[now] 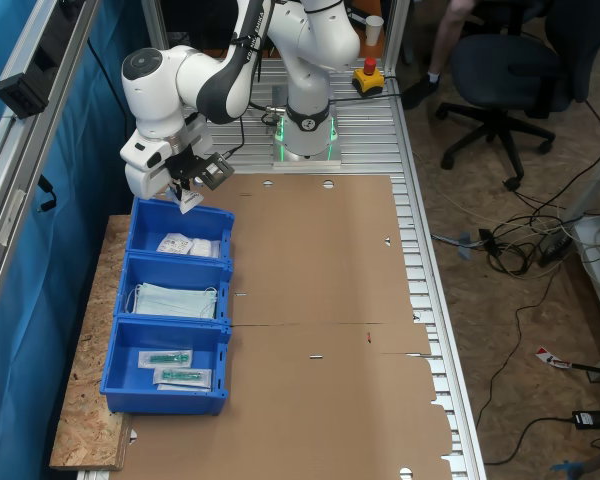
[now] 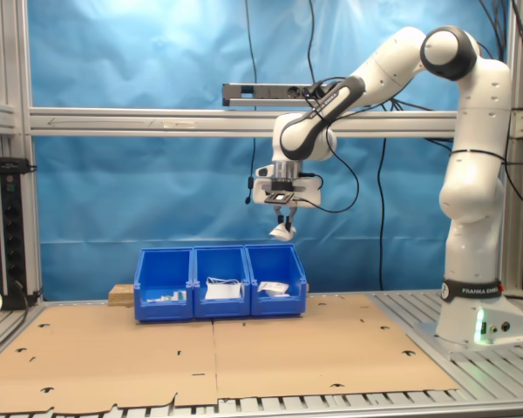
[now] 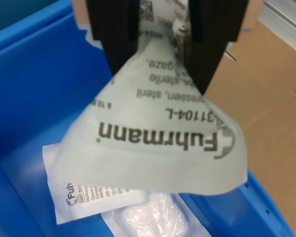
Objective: Pick and place sorting task of medical equipment.
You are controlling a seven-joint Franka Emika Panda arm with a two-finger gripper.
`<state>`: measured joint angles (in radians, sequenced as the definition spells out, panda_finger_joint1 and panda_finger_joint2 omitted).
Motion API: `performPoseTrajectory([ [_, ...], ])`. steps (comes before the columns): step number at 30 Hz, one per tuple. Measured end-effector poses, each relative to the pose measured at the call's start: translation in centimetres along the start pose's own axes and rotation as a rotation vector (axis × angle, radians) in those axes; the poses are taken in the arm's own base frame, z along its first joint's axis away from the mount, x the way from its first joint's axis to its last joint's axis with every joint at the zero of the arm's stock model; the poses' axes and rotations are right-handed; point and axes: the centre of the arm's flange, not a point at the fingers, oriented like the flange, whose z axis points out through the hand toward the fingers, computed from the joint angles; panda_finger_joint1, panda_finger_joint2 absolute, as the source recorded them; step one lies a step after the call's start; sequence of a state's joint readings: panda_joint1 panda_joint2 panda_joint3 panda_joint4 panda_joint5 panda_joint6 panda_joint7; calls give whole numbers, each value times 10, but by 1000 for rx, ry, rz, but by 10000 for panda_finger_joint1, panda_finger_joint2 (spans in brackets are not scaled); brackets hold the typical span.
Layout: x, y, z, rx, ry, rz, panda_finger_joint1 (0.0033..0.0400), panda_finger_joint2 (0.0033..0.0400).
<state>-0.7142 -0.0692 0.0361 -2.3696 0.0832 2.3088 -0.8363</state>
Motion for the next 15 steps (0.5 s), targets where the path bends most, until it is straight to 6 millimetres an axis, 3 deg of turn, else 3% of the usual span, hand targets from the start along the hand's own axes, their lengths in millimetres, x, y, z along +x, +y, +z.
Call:
performPoseTrajectory([
  [1,0,0,0,0,0,0,67,67],
  [2,0,0,0,0,0,0,96,96],
  [7,0,0,0,0,0,0,96,96],
  [8,0,0,0,0,0,0,187,187],
  [13,0,0,0,0,0,0,187,187],
  [14,0,0,0,0,0,0,278,278],
  [15,0,0,0,0,0,0,278,278],
])
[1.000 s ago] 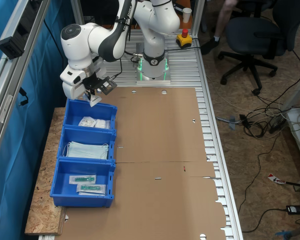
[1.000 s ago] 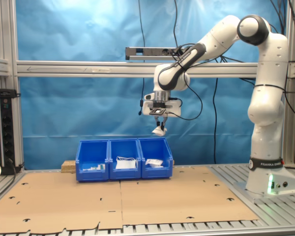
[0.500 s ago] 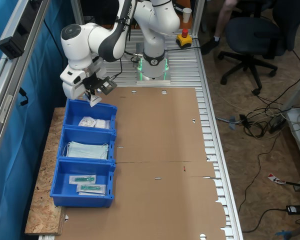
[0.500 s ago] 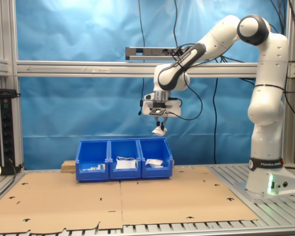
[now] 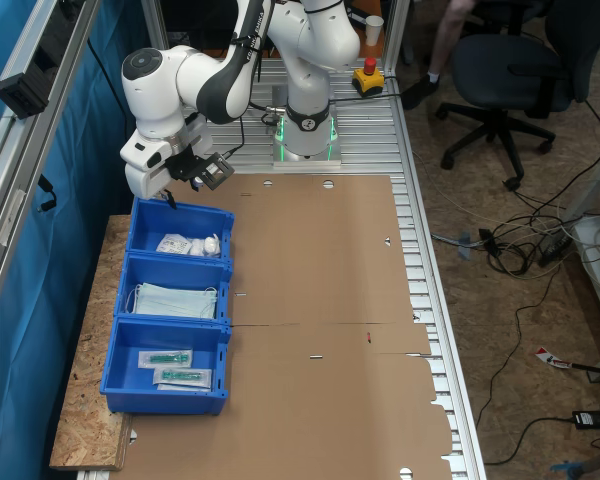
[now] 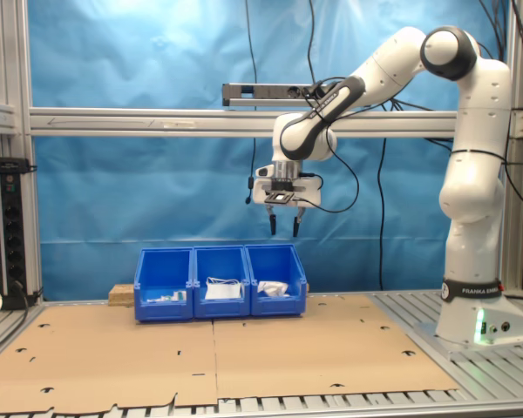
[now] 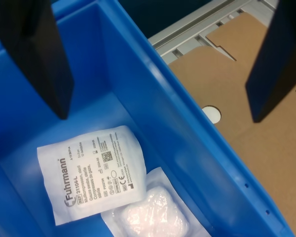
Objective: Pick and place sorting task of medical equipment.
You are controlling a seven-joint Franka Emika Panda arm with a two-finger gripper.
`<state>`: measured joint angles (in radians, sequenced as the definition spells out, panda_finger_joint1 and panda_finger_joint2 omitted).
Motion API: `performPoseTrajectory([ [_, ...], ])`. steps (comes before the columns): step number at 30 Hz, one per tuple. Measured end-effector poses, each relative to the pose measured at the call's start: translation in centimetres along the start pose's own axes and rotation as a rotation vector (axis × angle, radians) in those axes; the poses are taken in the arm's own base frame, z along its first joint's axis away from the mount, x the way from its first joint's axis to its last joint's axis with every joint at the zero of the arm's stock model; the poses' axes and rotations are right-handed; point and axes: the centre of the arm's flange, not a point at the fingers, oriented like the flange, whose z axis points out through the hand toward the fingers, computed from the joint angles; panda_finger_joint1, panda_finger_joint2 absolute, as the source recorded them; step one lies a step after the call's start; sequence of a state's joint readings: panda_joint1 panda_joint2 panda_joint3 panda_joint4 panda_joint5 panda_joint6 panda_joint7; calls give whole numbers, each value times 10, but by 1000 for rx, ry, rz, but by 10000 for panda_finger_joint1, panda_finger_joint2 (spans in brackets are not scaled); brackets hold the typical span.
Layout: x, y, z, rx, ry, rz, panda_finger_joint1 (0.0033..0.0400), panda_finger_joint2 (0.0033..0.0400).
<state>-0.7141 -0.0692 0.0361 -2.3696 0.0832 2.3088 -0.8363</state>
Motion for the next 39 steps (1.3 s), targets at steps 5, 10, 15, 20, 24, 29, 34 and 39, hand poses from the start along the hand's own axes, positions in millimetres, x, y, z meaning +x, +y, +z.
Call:
performPoseTrajectory([
  [5,0,0,0,0,0,-1,365,365],
  [10,2,-2,0,0,0,-7,365,365],
  [15,11,-12,0,-1,0,-33,398,398],
  [20,28,-32,-4,-5,3,-87,398,398],
  [24,45,-58,-10,-4,0,-149,398,398],
  [29,63,-99,-22,7,-16,-240,400,400],
  [34,78,-155,-42,21,-44,-357,400,400],
  [39,84,-201,-59,29,-67,-451,400,400],
])
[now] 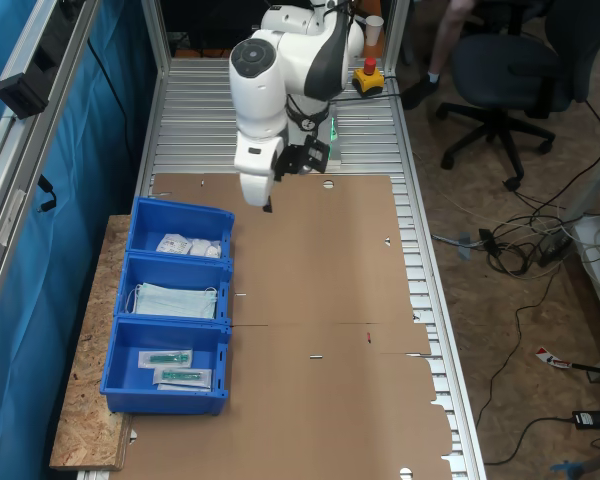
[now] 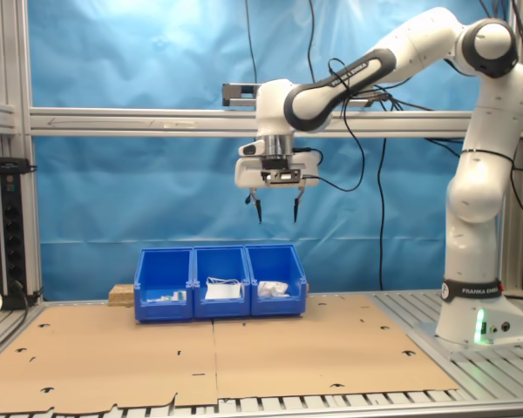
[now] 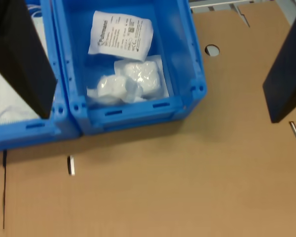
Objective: Pick and place sorting task of medical equipment.
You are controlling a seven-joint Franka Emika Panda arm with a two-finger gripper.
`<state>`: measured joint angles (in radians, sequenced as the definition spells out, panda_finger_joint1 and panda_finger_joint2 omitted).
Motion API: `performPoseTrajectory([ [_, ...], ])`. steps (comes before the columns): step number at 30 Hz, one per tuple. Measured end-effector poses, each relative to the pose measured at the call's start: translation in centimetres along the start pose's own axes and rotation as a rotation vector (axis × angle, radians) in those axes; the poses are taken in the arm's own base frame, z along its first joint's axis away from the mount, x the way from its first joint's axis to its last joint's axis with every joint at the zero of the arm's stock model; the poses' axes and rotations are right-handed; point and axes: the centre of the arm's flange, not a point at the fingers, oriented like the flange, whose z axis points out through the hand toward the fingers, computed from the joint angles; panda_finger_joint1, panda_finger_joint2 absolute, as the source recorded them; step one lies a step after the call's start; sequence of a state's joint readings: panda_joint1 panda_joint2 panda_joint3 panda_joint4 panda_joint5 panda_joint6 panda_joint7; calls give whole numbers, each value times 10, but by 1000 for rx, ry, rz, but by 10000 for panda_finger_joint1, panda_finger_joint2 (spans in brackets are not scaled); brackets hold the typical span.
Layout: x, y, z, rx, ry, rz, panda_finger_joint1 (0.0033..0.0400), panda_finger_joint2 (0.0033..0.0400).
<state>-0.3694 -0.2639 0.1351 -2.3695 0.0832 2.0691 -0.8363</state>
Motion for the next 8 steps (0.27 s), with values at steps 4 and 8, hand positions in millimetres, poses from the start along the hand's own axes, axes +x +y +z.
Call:
performPoseTrajectory([
  [4,15,-30,-12,0,-11,-68,400,400],
  [8,27,-58,-22,-1,-19,-121,400,400],
])
